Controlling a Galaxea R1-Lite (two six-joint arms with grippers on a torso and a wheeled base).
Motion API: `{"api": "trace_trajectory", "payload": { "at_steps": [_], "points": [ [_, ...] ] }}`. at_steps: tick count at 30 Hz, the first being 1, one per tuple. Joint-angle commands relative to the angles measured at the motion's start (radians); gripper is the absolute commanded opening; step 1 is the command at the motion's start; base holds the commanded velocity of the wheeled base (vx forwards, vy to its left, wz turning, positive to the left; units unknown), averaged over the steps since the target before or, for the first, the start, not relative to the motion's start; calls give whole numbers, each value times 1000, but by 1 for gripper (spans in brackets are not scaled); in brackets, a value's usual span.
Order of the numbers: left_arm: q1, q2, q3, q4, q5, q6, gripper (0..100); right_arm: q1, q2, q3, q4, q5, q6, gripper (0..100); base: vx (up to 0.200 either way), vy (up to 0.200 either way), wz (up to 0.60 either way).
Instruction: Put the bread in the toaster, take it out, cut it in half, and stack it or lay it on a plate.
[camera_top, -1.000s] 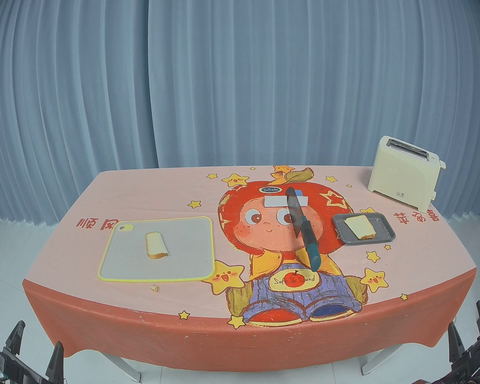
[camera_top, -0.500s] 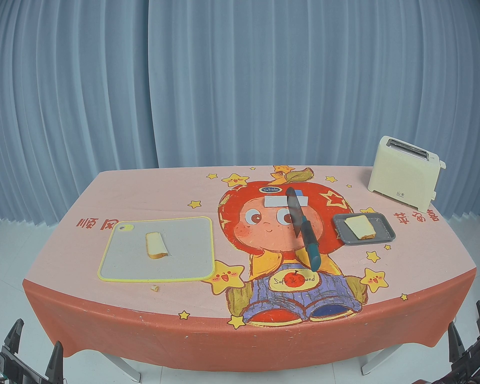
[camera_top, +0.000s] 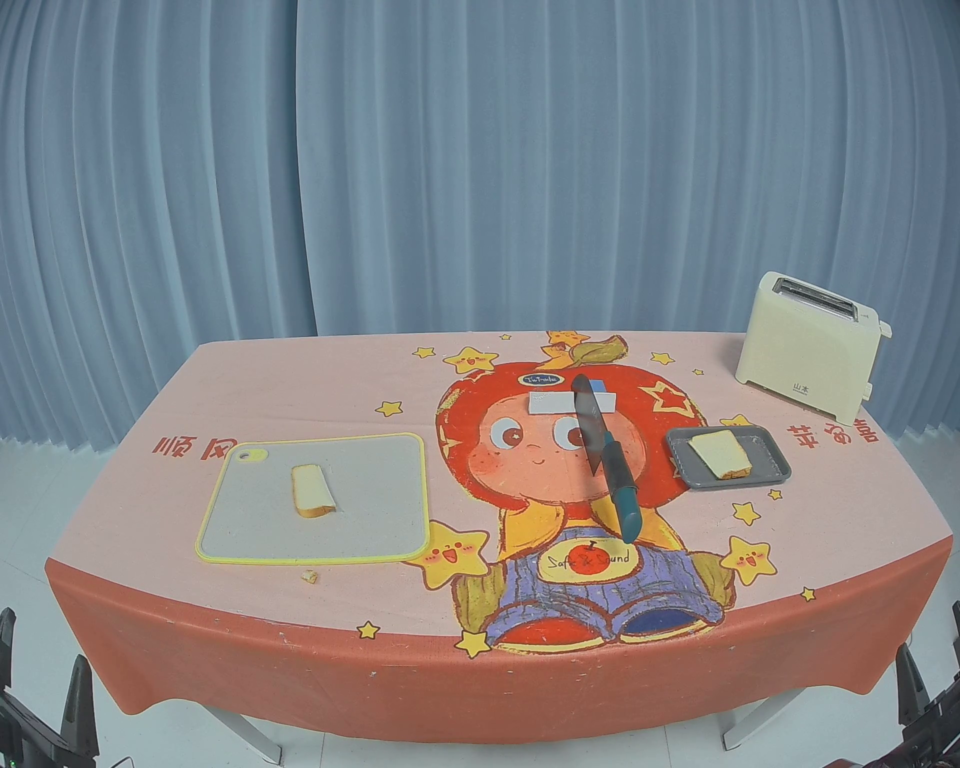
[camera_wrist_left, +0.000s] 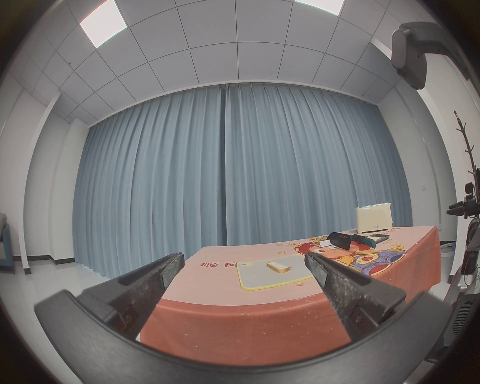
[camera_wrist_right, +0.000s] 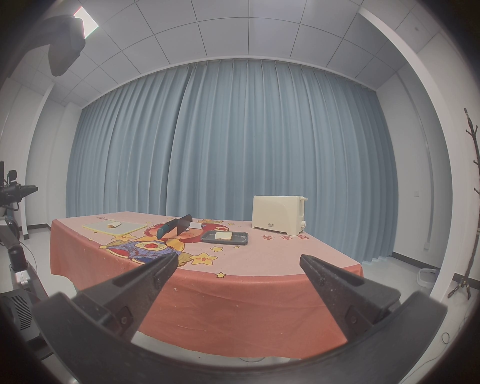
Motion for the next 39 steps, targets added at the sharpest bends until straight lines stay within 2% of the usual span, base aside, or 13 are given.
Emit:
{"api": "trace_trajectory", "payload": {
  "at_steps": [1, 9, 17, 25, 30, 34, 39],
  "points": [
    [-1, -16, 18, 5, -1, 5, 100, 1, -16, 15, 0, 0, 0, 100, 0, 0, 0],
    [-1, -16, 18, 5, -10, 5, 100, 1, -16, 15, 1, 0, 0, 100, 0, 0, 0],
    [-1, -16, 18, 4, -39, -3, 100, 1, -16, 15, 0, 0, 0, 100, 0, 0, 0],
    [-2, -16, 7, 7, -72, 5, 100, 1, -16, 15, 0, -1, 0, 100, 0, 0, 0],
    [-8, -10, -42, 7, -70, 3, 100, 1, -16, 15, 0, 0, 0, 100, 0, 0, 0],
    [-54, 53, -113, 7, -68, 3, 100, 1, -16, 15, 0, 0, 0, 100, 0, 0, 0],
    [-58, 123, -160, 7, -75, 5, 100, 1, -16, 15, 0, 0, 0, 100, 0, 0, 0]
  ]
}}
